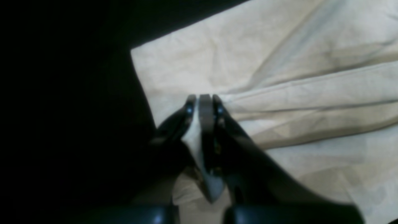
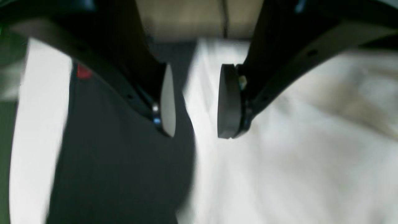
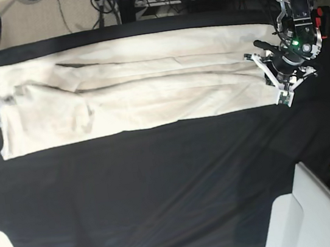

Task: Fold the T-shirt properly
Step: 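Open the right gripper and reposition it at the shirt's end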

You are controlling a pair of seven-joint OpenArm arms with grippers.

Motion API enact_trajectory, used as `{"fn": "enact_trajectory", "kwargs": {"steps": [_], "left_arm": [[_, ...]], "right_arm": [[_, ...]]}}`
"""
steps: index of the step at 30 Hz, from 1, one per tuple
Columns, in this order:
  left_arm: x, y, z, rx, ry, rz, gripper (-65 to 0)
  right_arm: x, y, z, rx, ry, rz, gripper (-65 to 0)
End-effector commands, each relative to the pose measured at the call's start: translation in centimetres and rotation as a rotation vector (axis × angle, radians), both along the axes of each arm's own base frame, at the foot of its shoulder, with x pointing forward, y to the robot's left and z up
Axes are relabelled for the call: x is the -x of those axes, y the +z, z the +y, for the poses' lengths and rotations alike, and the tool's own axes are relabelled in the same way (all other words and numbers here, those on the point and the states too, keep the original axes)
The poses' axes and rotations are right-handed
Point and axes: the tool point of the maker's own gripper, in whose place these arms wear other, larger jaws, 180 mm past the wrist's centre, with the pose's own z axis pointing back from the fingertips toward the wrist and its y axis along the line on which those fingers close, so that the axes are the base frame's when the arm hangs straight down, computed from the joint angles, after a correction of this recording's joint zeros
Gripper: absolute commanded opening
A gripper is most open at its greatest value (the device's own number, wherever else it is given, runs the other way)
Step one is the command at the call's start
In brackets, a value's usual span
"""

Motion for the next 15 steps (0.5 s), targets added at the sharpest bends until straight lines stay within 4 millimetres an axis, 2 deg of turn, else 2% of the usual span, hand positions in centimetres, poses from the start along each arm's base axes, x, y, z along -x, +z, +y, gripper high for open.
{"fn": "enact_trajectory", "kwargs": {"steps": [1,4,6,8,10,15], "left_arm": [[-0.9,1.1,0.5,-0.012,-0.003,-0.039,-65.0],[-0.9,1.1,0.5,-0.012,-0.003,-0.039,-65.0],[-0.9,1.1,0.5,-0.012,-0.003,-0.039,-65.0],[-0.9,1.1,0.7,-0.015,-0.002,-0.038,-65.0],[-0.9,1.1,0.9,-0.017,0.001,-0.039,-65.0],[-0.9,1.0,0.8,-0.015,0.001,-0.037,-65.0]], "right_arm": [[-1.1,0.0,0.7,-0.008,0.057,-0.007,-47.1],[-2.9,-2.3,1.4,-0.076,0.054,0.037,-65.0],[-2.8,-4.0,1.4,-0.11,0.036,0.086,-62.7],[-1.8,-5.3,1.4,-0.123,0.027,0.132,-64.2],[0.2,-6.7,1.5,-0.129,0.022,0.18,-64.7],[3.3,-8.8,1.7,-0.145,0.014,0.253,-64.7]]}}
